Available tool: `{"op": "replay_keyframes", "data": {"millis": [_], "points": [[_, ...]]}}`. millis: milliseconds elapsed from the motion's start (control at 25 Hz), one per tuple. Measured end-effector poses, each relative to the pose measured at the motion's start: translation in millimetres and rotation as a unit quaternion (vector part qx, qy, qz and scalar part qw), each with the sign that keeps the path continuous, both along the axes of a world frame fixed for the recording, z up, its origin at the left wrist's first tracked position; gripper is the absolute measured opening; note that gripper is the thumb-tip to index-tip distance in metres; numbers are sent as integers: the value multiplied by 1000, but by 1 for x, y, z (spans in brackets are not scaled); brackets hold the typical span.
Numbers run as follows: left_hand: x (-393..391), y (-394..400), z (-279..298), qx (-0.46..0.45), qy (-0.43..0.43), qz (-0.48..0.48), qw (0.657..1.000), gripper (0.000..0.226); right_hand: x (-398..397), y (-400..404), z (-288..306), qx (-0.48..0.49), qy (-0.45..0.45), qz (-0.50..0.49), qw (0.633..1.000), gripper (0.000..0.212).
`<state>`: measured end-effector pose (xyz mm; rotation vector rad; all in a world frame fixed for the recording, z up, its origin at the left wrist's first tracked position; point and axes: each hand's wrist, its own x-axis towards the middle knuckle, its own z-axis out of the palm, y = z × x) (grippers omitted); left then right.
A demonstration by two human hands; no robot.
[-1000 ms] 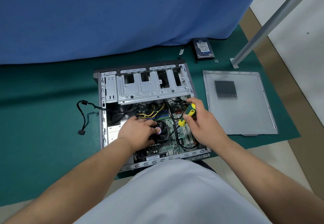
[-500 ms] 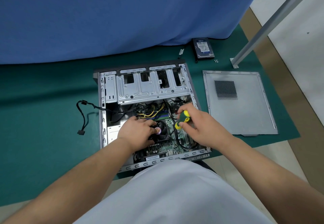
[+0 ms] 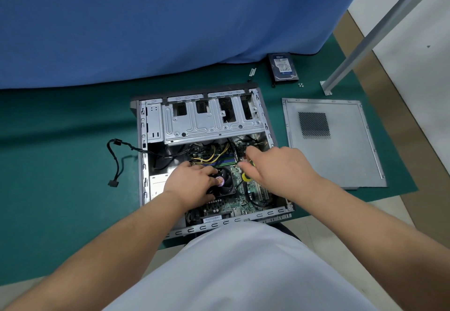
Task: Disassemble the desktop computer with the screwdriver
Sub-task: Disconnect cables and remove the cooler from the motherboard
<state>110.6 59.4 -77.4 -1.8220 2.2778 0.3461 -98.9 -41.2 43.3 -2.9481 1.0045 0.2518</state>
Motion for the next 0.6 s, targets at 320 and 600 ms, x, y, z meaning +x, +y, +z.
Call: {"op": "replay_keyframes", "data": {"millis": [320, 600], "points": [[0, 0, 1, -2, 0, 1, 1000, 54, 5, 0, 20, 25, 39, 110, 993, 44], [0, -1, 2, -3, 3, 2, 1000, 55, 8, -3, 21, 48, 29, 235, 970, 25]]}}
